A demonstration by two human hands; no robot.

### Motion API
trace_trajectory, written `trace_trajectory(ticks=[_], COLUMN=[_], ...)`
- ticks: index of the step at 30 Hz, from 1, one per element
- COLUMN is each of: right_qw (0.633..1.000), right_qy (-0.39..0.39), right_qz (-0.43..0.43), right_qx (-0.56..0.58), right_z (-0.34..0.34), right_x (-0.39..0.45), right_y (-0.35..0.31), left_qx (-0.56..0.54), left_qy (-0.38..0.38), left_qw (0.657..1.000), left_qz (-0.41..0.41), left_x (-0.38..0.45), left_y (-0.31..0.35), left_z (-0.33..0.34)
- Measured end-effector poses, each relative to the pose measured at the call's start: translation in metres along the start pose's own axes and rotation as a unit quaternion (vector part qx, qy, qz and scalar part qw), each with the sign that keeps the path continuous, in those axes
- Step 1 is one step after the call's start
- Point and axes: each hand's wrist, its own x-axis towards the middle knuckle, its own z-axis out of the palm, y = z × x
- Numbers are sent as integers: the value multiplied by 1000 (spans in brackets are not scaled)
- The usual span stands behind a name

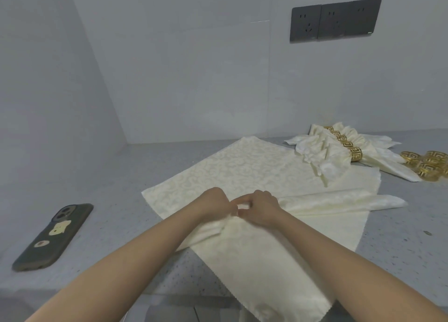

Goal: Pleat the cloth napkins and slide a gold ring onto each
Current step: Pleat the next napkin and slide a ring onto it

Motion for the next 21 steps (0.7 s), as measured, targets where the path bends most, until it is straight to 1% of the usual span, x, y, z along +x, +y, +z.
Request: trace_trajectory(ticks=[2, 4, 5, 8, 11, 13, 18, 21], right_qw=[997, 988, 985, 987, 989, 989, 986, 991], right_qy=[-4, -6, -7, -12, -22, -35, -55, -70], right_qz=[-14, -3, 3, 12, 6, -12, -41, -38], right_qx=[74, 155, 173, 157, 146, 146, 151, 110], right_z=[-4, -10, -12, -15, -16, -15, -15, -18], right_x=[-4, -9, -12, -15, -15, -16, -17, -19], right_y=[7, 13, 14, 13, 14, 14, 16, 19], left_qx=[-4, -18, -22, -22, 24, 24, 23, 34], left_qy=[-41, -93, -114, -155, -125, -98, 6, 58], left_qw=[999, 995, 993, 988, 991, 992, 993, 988], left_qz=[-30, -30, -21, 5, 51, 77, 113, 139], left_x=[-4, -6, -6, -8, -7, -7, -7, -12], left_y=[8, 13, 14, 15, 13, 7, 0, -7], left_z=[-9, -17, -19, -25, -20, -11, 7, 14])
